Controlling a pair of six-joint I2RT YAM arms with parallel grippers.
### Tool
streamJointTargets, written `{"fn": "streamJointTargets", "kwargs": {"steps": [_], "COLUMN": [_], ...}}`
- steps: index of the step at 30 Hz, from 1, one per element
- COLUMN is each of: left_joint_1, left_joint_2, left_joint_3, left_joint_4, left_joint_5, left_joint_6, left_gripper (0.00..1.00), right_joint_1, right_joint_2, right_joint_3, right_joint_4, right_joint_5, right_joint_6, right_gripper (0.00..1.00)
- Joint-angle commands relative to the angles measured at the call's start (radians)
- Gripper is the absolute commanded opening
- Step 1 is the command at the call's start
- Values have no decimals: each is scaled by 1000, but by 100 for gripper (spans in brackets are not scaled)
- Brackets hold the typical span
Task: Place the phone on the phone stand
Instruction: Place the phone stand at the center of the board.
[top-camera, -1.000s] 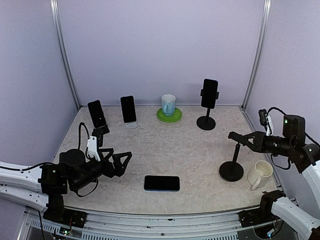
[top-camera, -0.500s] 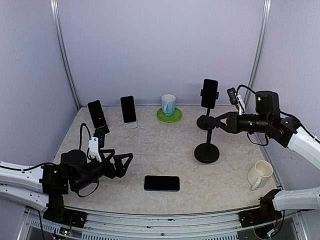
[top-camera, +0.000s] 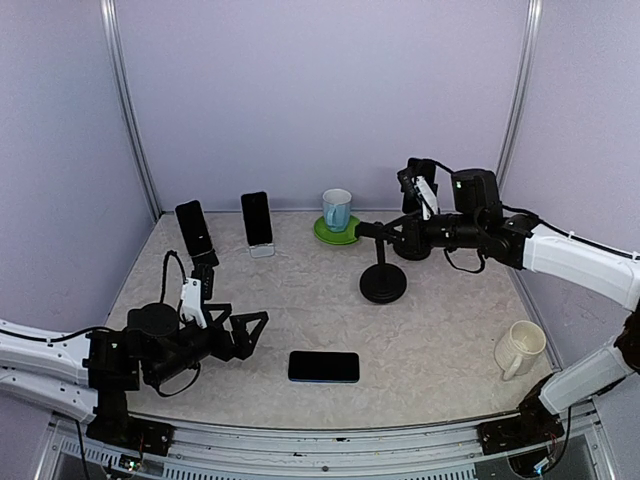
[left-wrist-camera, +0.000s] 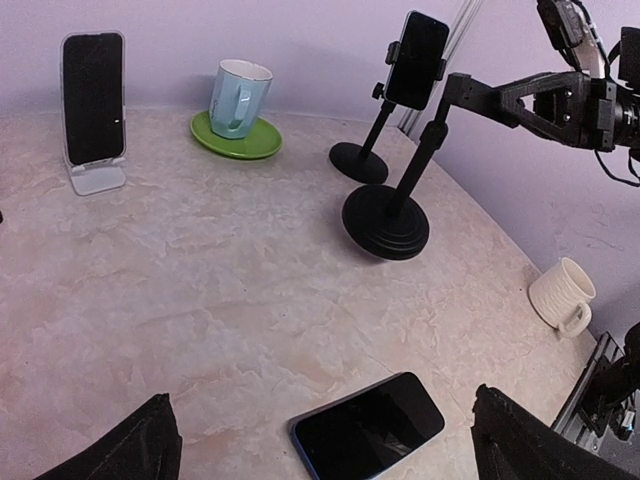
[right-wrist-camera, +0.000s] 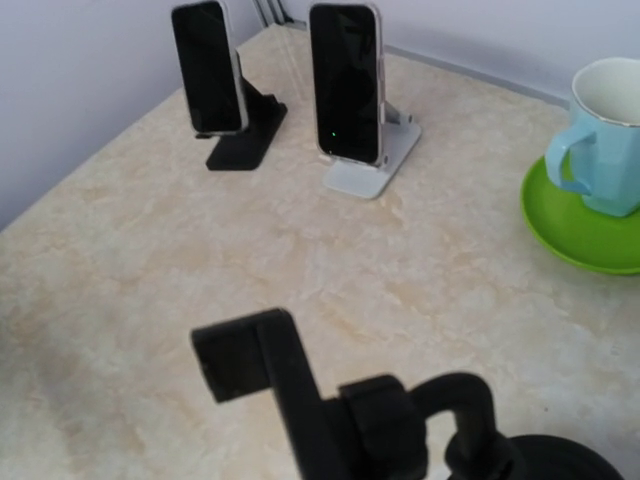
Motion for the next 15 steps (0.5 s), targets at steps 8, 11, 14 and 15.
{"fn": "streamJointTargets", "kwargs": {"steps": [8,11,14,15], "left_joint_1": [-4,-2,-2,-2], "left_joint_2": [-20,-13,-9,-7], "left_joint_3": [-10,-4,-4,-4], "left_joint_4": [-17,-14,-9,-7], "left_joint_5": [-13,-13,-12,-10], "left_joint_6": [-7,-2,-2,-2], "left_gripper": [99,99,99,99], "right_joint_1": [13,13,13,13], "right_joint_2": [10,-8,-31,-38], "right_joint_3": [-20,-36,-56,-62], "right_joint_4": [67,29,-1,-13], "right_joint_5": [54,70,82,88], "right_joint_6": [-64,-70,-74,-76], "right_gripper": [0,0,0,0]}}
